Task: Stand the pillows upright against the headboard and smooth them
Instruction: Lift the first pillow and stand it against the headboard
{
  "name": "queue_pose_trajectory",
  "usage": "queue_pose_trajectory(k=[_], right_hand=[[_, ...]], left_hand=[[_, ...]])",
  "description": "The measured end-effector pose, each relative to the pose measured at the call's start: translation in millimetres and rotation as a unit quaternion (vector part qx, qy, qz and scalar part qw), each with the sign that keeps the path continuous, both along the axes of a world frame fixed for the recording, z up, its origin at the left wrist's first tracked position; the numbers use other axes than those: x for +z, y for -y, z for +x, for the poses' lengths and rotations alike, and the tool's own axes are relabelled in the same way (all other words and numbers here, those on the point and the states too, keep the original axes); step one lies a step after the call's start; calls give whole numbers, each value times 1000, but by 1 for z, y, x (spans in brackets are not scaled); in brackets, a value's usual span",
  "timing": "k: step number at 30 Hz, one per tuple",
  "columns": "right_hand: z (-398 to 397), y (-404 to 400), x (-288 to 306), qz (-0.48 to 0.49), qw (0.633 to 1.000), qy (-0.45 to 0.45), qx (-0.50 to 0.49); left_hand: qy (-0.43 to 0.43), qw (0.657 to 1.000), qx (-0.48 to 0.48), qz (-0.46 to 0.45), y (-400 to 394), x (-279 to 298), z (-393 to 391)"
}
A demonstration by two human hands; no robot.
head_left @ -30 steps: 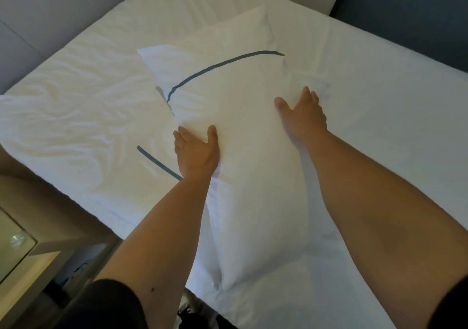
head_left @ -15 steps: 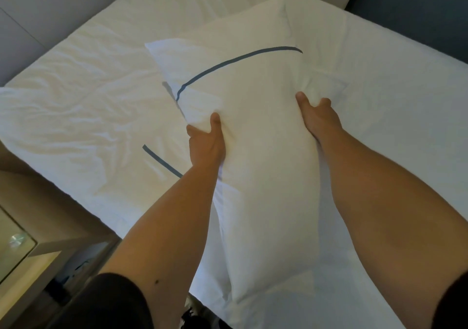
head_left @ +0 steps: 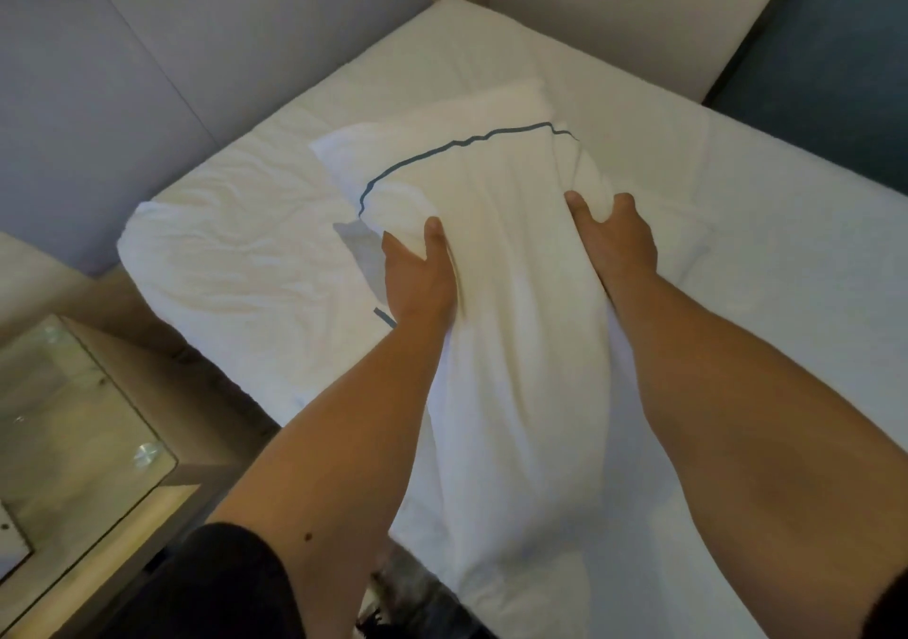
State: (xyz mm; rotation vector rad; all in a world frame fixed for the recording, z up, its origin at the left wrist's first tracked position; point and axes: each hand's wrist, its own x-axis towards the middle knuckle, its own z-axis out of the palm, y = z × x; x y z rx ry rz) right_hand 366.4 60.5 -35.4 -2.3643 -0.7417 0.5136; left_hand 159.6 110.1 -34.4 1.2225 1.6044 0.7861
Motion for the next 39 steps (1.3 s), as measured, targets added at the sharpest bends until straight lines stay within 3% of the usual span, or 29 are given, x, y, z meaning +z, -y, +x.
queue_pose_trajectory(k=[11, 22, 29, 39], right_hand=[[-175, -102, 80, 109, 993, 33, 25], [-322, -224, 120, 202, 971, 8, 127], [-358, -303, 118, 242, 955, -26, 170], [-348, -417, 75, 288, 940, -47, 178]], left_hand=[[20, 990, 20, 141, -92, 80, -180], [10, 981, 131, 144, -165, 123, -328], [3, 964, 179, 197, -226, 121, -360], [-50, 957, 177, 225, -318, 81, -341]])
